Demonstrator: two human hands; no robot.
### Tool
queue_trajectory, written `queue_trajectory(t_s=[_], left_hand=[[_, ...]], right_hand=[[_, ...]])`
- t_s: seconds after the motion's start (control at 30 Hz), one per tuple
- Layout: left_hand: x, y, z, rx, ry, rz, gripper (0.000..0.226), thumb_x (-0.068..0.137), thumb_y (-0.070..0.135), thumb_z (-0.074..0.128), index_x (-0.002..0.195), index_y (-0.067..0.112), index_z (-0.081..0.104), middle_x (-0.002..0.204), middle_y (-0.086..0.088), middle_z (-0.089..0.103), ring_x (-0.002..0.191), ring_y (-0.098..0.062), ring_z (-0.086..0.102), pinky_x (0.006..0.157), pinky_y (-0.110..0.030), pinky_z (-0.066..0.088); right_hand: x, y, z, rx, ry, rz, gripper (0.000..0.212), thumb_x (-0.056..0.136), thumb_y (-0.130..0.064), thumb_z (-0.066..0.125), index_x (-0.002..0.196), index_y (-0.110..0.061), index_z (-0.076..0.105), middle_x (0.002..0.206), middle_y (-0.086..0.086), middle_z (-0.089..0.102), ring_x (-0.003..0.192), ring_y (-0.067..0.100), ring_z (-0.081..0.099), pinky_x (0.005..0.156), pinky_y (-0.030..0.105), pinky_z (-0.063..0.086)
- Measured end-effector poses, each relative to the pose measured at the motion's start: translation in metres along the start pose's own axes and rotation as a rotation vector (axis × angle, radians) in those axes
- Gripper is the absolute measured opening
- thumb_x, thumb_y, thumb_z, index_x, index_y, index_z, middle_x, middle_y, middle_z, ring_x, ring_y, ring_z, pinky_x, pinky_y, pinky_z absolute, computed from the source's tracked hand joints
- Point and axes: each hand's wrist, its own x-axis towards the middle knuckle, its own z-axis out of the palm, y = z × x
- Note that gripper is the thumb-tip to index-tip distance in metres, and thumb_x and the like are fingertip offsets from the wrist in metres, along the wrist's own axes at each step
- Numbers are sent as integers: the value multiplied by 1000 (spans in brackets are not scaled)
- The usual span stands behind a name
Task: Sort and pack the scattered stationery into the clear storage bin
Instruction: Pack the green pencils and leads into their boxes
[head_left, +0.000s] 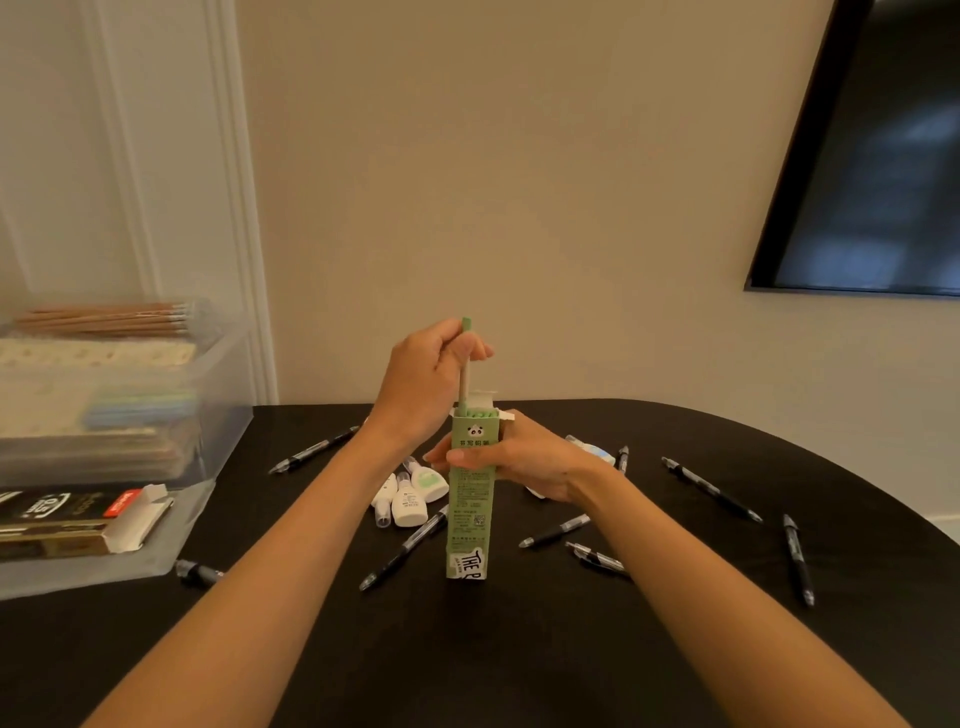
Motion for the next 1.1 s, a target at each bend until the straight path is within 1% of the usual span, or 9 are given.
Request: queue_trajectory(t_s=[0.13,0.4,0.53,0.6,0.67,0.73,0.87,1.0,1.1], left_hand=[[4,3,-1,146,-36,-11,28,100,14,37,78,15,54,91,0,65,89,-12,57,77,-17,38],[11,1,0,249,54,-139,38,101,17,33,86,2,65,90,1,60,88,-9,49,76,-19,32],[11,-1,-4,140,-27,-116,34,100,19,38,79,10,62,102,-5,67,101,-15,57,88,-26,41],[2,-10,-1,153,-86,-98,32,99,20,39,82,8,63,115,-7,63,112,-16,53,92,-27,39],[-11,-22,2,141,-175,-108,30,99,18,39,83,8,62,122,-5,57,117,-17,49,92,-27,39],[-21,-28,2,5,-238,-161,26,98,20,39,83,15,60,121,0,57,111,-17,55,85,-23,46],[-23,-17,0,-243,-156,-232,28,89,46,38,104,30,57,110,13,62,101,-6,58,84,-24,48],[-16,-11,4,-271,-173,-370,22,96,24,47,117,24,53,105,1,68,94,-12,63,73,-21,48],[-21,-14,7,-336,-217,-506,38,97,29,44,134,28,38,127,-1,53,111,-20,56,89,-33,46]], right_hand=[[-2,-1,1,34,9,-31,14,87,-6,60,98,-13,65,99,1,71,98,12,67,92,32,50],[2,-5,6,-172,44,-38,12,86,-14,65,97,-18,64,105,5,70,97,15,66,85,31,55],[4,-7,1,-208,111,-51,23,80,-12,71,102,-6,64,103,9,70,100,20,66,89,36,53],[3,-4,3,-137,146,-83,18,80,-6,70,96,-13,65,95,2,71,94,14,67,87,30,52],[1,1,6,-69,153,-83,18,82,-4,67,92,-18,64,89,-6,70,89,7,66,83,24,50],[-1,7,9,-63,110,-53,18,84,-6,65,96,-20,63,94,-7,68,96,11,65,89,28,50],[-3,9,11,-91,49,-13,16,86,-11,63,95,-24,61,96,-6,68,101,14,64,94,33,47],[-3,7,11,-93,26,-10,15,86,-9,63,95,-21,62,97,-3,68,103,18,63,94,33,48],[-4,10,9,-92,45,-19,20,86,-10,64,97,-26,61,99,-7,67,105,18,63,97,39,47]])
